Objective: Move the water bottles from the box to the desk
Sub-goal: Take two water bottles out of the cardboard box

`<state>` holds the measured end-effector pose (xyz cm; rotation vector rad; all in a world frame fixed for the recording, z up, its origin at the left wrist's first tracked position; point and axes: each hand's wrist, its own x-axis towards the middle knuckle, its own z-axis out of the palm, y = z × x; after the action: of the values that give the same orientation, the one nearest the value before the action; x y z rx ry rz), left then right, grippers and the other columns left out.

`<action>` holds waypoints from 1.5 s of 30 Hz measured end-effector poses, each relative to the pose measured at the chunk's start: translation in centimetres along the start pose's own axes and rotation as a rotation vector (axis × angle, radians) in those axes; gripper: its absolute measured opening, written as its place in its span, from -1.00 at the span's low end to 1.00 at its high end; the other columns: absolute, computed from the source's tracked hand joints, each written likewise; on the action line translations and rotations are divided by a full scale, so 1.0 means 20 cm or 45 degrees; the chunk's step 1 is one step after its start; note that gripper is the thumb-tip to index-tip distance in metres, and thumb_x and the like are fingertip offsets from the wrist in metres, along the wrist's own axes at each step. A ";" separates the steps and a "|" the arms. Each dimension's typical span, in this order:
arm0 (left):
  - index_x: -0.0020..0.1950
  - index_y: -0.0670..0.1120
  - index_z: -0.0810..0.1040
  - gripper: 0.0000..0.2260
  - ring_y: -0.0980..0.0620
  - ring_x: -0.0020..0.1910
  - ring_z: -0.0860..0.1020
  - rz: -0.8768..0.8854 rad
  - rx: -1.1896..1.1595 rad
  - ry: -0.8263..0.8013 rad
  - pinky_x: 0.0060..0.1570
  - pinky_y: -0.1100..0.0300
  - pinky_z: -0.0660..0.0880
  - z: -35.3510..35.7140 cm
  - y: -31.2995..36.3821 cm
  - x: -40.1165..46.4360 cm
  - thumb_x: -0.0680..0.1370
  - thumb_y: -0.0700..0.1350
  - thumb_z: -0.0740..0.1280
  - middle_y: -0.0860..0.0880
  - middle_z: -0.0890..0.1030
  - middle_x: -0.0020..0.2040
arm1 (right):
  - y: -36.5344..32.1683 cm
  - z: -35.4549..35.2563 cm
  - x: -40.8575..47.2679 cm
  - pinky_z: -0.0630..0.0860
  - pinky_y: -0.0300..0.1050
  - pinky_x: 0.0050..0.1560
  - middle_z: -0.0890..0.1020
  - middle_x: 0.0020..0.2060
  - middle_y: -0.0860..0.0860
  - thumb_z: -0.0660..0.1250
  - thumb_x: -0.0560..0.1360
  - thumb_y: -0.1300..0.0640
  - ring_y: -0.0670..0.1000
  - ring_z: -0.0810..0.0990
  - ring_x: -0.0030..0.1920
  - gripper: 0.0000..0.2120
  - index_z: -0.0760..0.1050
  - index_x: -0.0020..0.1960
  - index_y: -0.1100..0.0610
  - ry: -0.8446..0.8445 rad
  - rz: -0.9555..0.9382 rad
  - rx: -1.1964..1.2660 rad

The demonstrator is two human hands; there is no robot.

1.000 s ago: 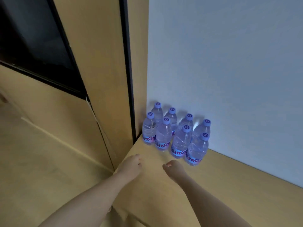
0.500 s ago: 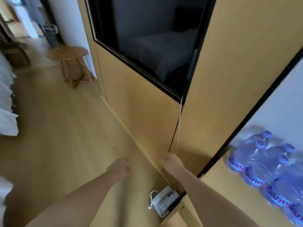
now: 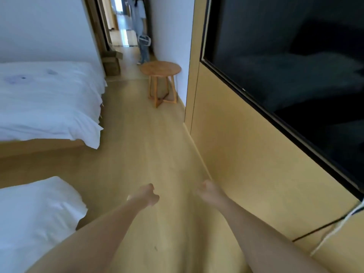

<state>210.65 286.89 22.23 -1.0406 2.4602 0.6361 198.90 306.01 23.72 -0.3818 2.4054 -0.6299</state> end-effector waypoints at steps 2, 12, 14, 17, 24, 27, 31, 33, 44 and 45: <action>0.40 -0.02 0.35 -0.57 -0.04 0.31 0.45 -0.032 -0.046 -0.016 0.17 0.15 0.41 -0.07 -0.04 0.13 0.52 -0.08 0.21 -0.04 0.44 0.37 | -0.14 0.02 0.18 0.45 -0.16 0.11 0.54 0.26 0.16 0.27 0.57 -0.03 0.13 0.53 0.25 -0.55 0.40 0.35 0.22 -0.023 -0.043 -0.070; 0.43 -0.01 0.30 -0.56 -0.05 0.26 0.47 -0.154 -0.120 0.052 0.18 0.11 0.45 -0.63 -0.03 1.05 0.54 -0.06 0.15 -0.04 0.46 0.32 | -0.89 -0.09 1.24 0.46 -0.06 0.23 0.52 0.28 0.12 0.27 0.53 -0.16 0.13 0.52 0.24 -0.42 0.34 0.40 0.19 -0.188 -0.209 -0.217; 0.42 -0.03 0.31 -0.57 -0.04 0.24 0.48 -0.184 -0.140 0.071 0.14 0.12 0.46 -0.78 -0.03 1.23 0.54 -0.07 0.15 -0.03 0.48 0.29 | -1.05 -0.14 1.44 0.46 -0.07 0.21 0.52 0.27 0.13 0.25 0.55 -0.14 0.14 0.52 0.23 -0.44 0.34 0.40 0.19 -0.207 -0.249 -0.288; 0.41 -0.04 0.32 -0.58 -0.03 0.21 0.49 -0.235 -0.181 0.082 0.11 0.13 0.45 -0.97 -0.06 1.46 0.54 -0.08 0.15 -0.03 0.48 0.29 | -1.29 -0.21 1.70 0.45 -0.04 0.25 0.50 0.29 0.15 0.24 0.56 -0.11 0.15 0.50 0.27 -0.48 0.36 0.37 0.22 -0.220 -0.319 -0.386; 0.39 -0.07 0.33 -0.59 -0.03 0.14 0.52 -0.321 -0.288 0.038 0.06 0.12 0.47 -1.36 -0.21 2.10 0.53 -0.08 0.16 -0.05 0.48 0.25 | -1.81 -0.19 2.33 0.37 -0.04 0.36 0.39 0.42 0.13 0.21 0.57 -0.13 0.14 0.39 0.41 -0.39 0.25 0.48 0.22 -0.321 -0.365 -0.483; 0.35 -0.07 0.36 -0.61 -0.01 0.06 0.53 -0.315 -0.301 0.088 -0.04 0.16 0.45 -1.57 -0.31 2.46 0.52 -0.08 0.16 -0.02 0.50 0.19 | -2.07 -0.14 2.66 0.40 -0.04 0.32 0.43 0.38 0.14 0.23 0.57 -0.13 0.15 0.42 0.37 -0.40 0.28 0.46 0.23 -0.308 -0.373 -0.503; 0.38 -0.03 0.35 -0.60 0.01 0.01 0.49 -0.281 -0.286 0.122 -0.05 0.19 0.42 -1.92 -0.40 2.95 0.53 -0.08 0.18 0.00 0.51 0.19 | -2.47 -0.13 3.08 0.46 -0.07 0.23 0.53 0.29 0.16 0.27 0.57 -0.12 0.16 0.50 0.29 -0.47 0.42 0.36 0.24 -0.267 -0.398 -0.539; 0.39 -0.05 0.34 -0.59 -0.01 0.06 0.50 -0.253 -0.238 0.116 -0.01 0.17 0.43 -2.11 -0.42 3.18 0.54 -0.08 0.18 -0.02 0.51 0.21 | -2.67 -0.18 3.27 0.46 -0.06 0.23 0.53 0.29 0.14 0.27 0.56 -0.14 0.16 0.50 0.29 -0.47 0.42 0.36 0.22 -0.238 -0.368 -0.505; 0.34 -0.10 0.38 -0.65 -0.07 0.09 0.56 -0.096 -0.184 0.056 0.14 0.03 0.53 -2.89 -0.28 4.39 0.57 -0.05 0.21 -0.07 0.54 0.18 | -3.41 -0.46 4.35 0.44 -0.07 0.24 0.50 0.29 0.16 0.28 0.57 -0.08 0.13 0.48 0.28 -0.49 0.36 0.36 0.25 -0.160 -0.263 -0.365; 0.34 -0.10 0.38 -0.65 -0.07 0.08 0.56 -0.089 -0.169 0.053 0.13 0.03 0.53 -2.94 -0.26 4.52 0.58 -0.04 0.21 -0.08 0.54 0.18 | -3.45 -0.48 4.47 0.46 -0.07 0.19 0.51 0.26 0.14 0.28 0.57 -0.08 0.12 0.50 0.25 -0.50 0.38 0.35 0.24 -0.166 -0.264 -0.361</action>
<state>145.65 200.68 22.53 -1.1965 2.4325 0.7710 132.03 214.41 22.56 -0.7753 2.3501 -0.3379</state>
